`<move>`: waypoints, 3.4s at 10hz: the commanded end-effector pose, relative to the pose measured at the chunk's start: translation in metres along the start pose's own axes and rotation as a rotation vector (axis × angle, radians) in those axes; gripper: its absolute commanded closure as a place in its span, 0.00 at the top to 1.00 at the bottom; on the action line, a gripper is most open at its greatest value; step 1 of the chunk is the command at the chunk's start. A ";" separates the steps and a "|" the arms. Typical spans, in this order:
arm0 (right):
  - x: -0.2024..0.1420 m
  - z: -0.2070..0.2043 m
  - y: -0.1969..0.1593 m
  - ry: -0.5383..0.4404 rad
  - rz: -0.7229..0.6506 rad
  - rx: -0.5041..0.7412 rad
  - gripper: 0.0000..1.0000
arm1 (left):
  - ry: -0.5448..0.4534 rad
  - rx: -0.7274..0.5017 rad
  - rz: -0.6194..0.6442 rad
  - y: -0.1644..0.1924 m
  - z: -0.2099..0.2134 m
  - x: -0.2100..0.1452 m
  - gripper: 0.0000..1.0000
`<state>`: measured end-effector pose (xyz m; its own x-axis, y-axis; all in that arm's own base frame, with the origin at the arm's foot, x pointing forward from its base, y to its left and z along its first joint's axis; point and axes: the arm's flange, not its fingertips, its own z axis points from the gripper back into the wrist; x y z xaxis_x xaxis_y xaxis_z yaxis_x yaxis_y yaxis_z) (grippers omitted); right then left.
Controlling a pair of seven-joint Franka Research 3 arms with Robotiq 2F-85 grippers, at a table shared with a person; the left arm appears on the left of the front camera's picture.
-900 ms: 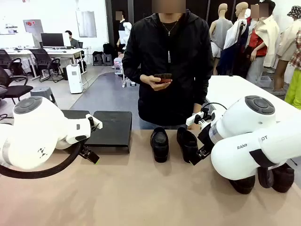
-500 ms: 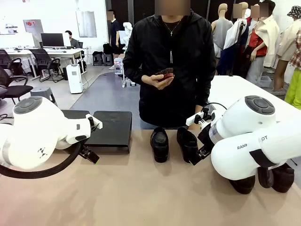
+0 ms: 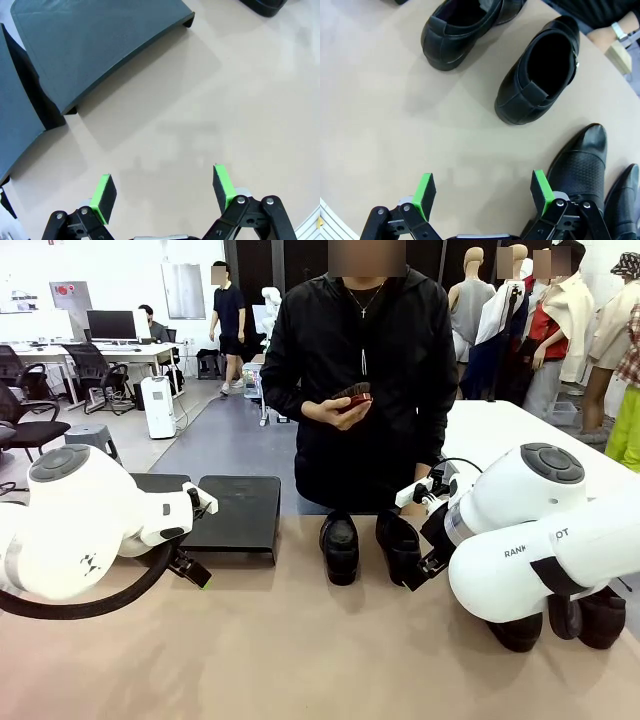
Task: Organize the shoes by placing them on the stand.
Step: Pick up one Shoe and place it in the middle of the table.
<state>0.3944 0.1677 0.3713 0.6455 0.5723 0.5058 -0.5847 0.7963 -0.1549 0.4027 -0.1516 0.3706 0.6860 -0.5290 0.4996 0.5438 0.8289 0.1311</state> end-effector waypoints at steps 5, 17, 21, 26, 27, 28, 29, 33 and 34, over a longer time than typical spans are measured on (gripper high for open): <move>0.000 0.000 0.000 0.000 0.000 0.000 1.00 | 0.000 0.000 0.000 0.000 0.000 0.000 1.00; -0.191 0.303 -0.099 -0.223 -0.557 0.218 1.00 | -0.281 -0.358 0.158 0.042 0.267 -0.199 1.00; -0.149 0.336 -0.093 -0.158 -0.476 0.287 1.00 | -0.221 -0.408 0.058 0.062 0.339 -0.135 1.00; -0.122 0.317 -0.097 -0.133 -0.423 0.272 1.00 | -0.221 -0.408 0.058 0.062 0.339 -0.135 1.00; -0.088 0.299 -0.103 -0.163 -0.351 0.292 1.00 | -0.221 -0.408 0.058 0.062 0.339 -0.135 1.00; -0.056 0.276 -0.108 -0.167 -0.316 0.303 1.00 | -0.221 -0.408 0.058 0.062 0.339 -0.135 1.00; -0.028 0.249 -0.110 -0.112 -0.276 0.334 1.00 | -0.221 -0.408 0.058 0.062 0.339 -0.135 1.00; -0.068 0.258 -0.151 -0.023 -0.378 0.317 1.00 | -0.221 -0.408 0.058 0.062 0.339 -0.135 1.00; -0.090 0.273 -0.158 -0.047 -0.440 0.291 1.00 | -0.221 -0.408 0.058 0.062 0.339 -0.135 1.00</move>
<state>0.3184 -0.0426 0.5758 0.8399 0.2195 0.4964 -0.4135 0.8512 0.3232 0.1792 0.0319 0.6003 0.6277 -0.4017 0.6668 0.6809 0.6984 -0.2203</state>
